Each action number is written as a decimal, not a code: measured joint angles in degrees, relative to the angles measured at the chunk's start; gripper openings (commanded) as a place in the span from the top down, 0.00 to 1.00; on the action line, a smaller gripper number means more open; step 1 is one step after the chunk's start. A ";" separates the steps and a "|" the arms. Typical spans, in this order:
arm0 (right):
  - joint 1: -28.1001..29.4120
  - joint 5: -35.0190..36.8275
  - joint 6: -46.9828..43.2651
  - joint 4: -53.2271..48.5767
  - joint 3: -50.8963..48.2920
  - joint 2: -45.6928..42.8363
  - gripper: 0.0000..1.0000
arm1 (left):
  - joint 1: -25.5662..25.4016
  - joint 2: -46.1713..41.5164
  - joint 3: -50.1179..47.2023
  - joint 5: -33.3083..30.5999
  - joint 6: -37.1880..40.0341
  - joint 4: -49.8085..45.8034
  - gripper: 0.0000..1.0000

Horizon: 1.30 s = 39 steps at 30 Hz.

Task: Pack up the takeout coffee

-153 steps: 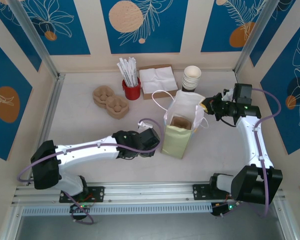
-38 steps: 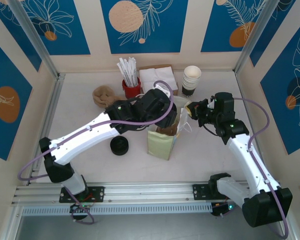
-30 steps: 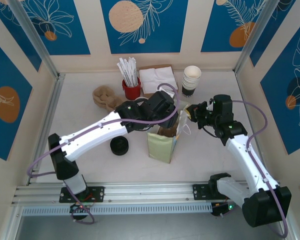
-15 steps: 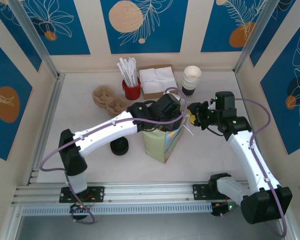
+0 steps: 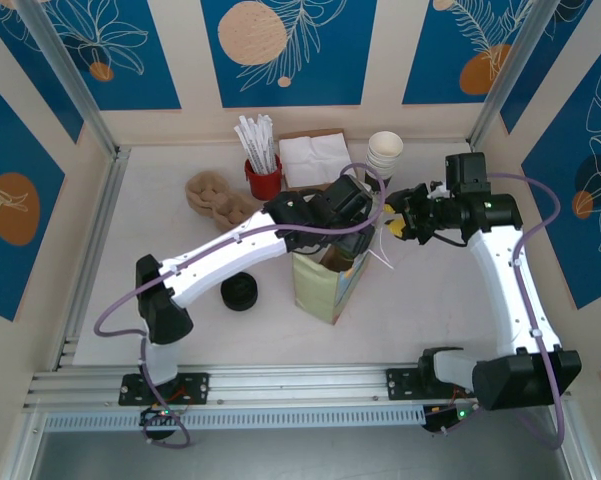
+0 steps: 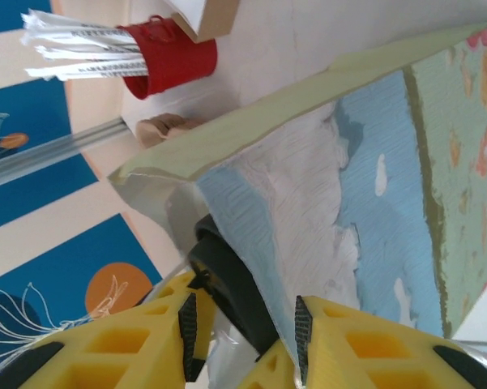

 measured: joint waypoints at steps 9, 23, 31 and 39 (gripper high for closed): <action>-0.35 -0.42 -5.18 -5.90 1.20 3.78 0.64 | 0.00 0.94 5.01 1.99 -2.16 -4.94 0.28; -0.50 -1.27 -9.38 -7.61 3.26 7.06 0.87 | 0.00 3.02 8.70 3.06 -4.48 -8.00 0.29; -0.50 -1.40 -9.09 -8.33 4.00 7.28 0.89 | -1.46 3.02 8.81 1.88 -5.70 -8.96 0.30; -0.50 -1.40 -8.00 -9.14 4.11 7.26 0.90 | -3.93 3.04 9.84 -0.79 -6.88 -10.67 0.31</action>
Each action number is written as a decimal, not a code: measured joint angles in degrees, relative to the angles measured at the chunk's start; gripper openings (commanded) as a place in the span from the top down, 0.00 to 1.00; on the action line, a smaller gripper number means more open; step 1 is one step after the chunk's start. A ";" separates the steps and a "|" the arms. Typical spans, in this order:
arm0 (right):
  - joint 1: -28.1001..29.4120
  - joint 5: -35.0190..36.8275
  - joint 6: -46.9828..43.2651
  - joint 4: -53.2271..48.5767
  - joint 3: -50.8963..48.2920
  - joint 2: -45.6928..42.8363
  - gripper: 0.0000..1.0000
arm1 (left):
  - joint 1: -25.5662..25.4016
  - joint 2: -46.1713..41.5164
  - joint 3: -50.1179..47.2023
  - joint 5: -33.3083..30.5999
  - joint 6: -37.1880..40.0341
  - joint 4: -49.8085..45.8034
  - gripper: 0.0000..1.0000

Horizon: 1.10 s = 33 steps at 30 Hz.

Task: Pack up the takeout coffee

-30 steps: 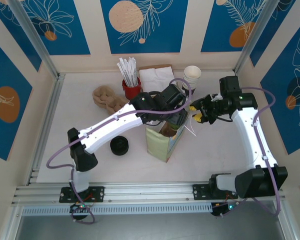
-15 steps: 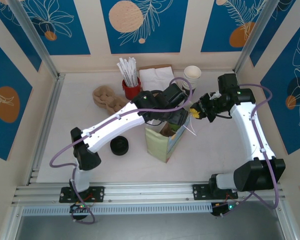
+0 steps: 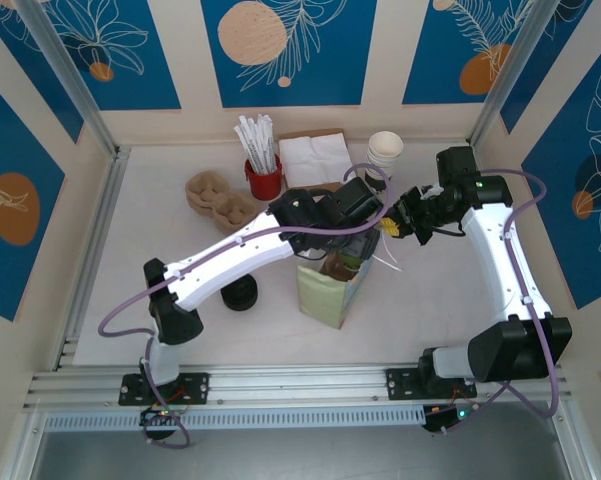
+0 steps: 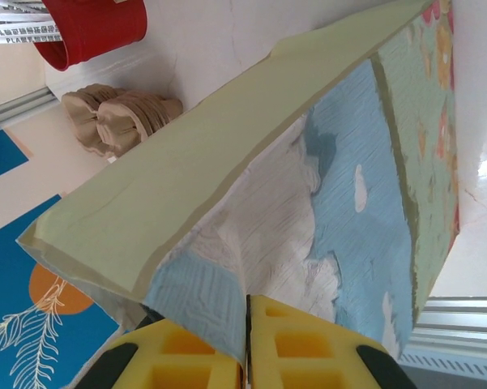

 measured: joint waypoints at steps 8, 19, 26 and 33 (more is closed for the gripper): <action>0.00 0.15 0.44 0.02 0.02 0.00 0.91 | -0.48 -0.02 0.22 -1.84 -1.51 -1.03 0.31; -0.07 -1.05 0.17 0.61 -0.22 -0.20 1.00 | -0.70 -0.13 -3.28 -2.23 -2.62 1.33 0.30; -0.39 -3.30 -4.22 2.64 -1.97 -1.77 1.00 | 0.57 -0.13 -6.40 -2.23 -2.71 3.52 0.30; -0.59 -5.90 -9.88 5.66 -5.01 -4.85 1.00 | 0.94 -0.37 -9.77 -3.37 -0.85 6.58 0.29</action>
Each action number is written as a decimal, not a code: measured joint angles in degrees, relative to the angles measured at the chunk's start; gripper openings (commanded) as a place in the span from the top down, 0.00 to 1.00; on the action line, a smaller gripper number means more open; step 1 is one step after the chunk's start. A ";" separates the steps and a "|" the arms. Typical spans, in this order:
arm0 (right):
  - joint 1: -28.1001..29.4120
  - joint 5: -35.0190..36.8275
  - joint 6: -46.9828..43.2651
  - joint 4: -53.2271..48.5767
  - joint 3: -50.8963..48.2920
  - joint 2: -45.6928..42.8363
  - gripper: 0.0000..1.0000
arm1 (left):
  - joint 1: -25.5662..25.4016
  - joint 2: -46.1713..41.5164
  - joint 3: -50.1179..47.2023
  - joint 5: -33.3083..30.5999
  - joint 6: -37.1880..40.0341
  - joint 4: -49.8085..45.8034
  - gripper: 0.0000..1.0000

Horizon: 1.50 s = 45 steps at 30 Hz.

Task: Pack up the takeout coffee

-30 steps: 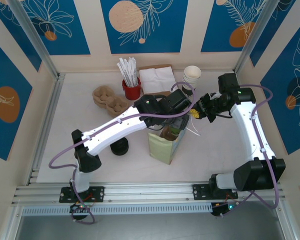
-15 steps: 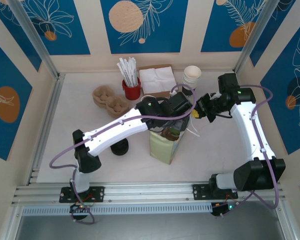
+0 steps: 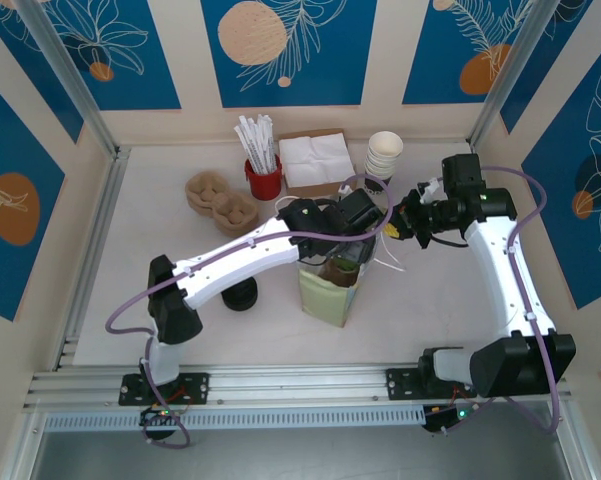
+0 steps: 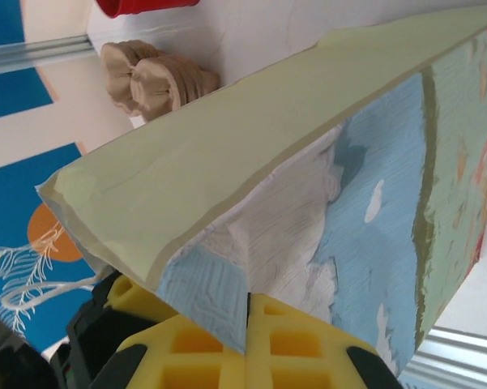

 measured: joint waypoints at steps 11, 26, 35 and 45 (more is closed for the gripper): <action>0.02 -6.60 -10.14 3.21 -1.25 -0.85 1.00 | 0.63 -4.24 -7.61 -1.01 3.56 4.15 0.28; 0.66 -13.97 -22.82 5.64 -2.95 -0.85 1.00 | 0.74 -8.22 -13.20 -1.25 7.43 8.59 0.28; 1.05 -16.94 -24.50 7.45 -3.65 0.68 1.00 | 1.20 -8.20 -13.66 -2.71 9.73 10.51 0.27; 1.05 -17.42 -24.63 8.20 -3.65 2.08 1.00 | 2.27 -6.95 -14.93 -3.76 10.01 13.09 0.26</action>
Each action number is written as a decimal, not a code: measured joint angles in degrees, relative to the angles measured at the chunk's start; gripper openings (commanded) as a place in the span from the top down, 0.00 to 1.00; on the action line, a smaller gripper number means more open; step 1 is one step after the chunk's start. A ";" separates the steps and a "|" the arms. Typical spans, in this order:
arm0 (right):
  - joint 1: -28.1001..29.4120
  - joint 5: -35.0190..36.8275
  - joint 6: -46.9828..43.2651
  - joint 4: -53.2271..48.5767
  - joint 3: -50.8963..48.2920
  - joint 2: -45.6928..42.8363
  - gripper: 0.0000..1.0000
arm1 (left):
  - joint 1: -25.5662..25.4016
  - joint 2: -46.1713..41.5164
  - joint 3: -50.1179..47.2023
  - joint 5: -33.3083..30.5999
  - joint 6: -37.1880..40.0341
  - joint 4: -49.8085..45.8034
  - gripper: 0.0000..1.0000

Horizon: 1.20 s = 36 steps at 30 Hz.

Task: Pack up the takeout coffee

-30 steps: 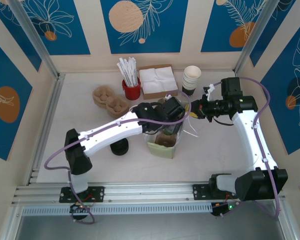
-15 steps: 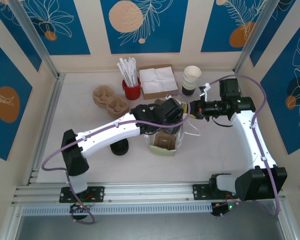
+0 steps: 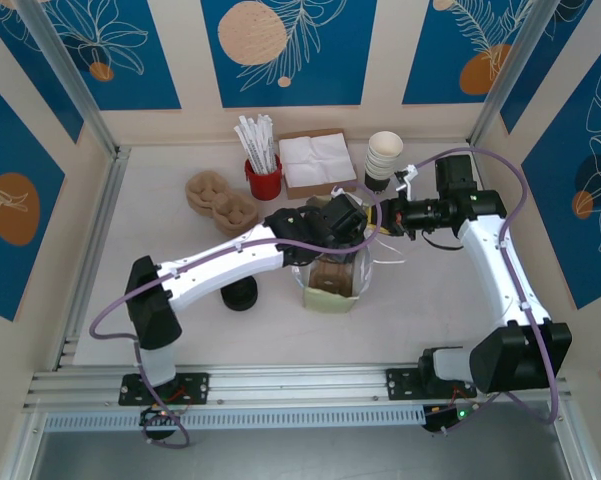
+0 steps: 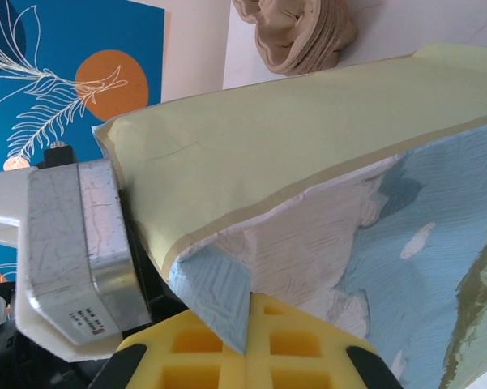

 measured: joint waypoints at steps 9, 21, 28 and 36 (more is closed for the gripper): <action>0.04 -0.50 1.09 1.75 0.87 4.61 1.00 | 1.86 2.01 -0.35 0.26 -0.02 1.84 0.26; 0.09 0.37 2.62 1.86 3.28 9.11 1.00 | 3.91 4.68 -0.35 2.43 -0.17 3.91 0.26; 0.09 1.05 2.84 1.99 4.04 10.27 1.00 | 4.74 5.55 0.31 3.93 -0.59 3.58 0.26; 0.74 2.80 2.82 2.40 4.13 10.25 1.00 | 5.14 7.76 4.66 5.53 -2.05 -1.29 0.26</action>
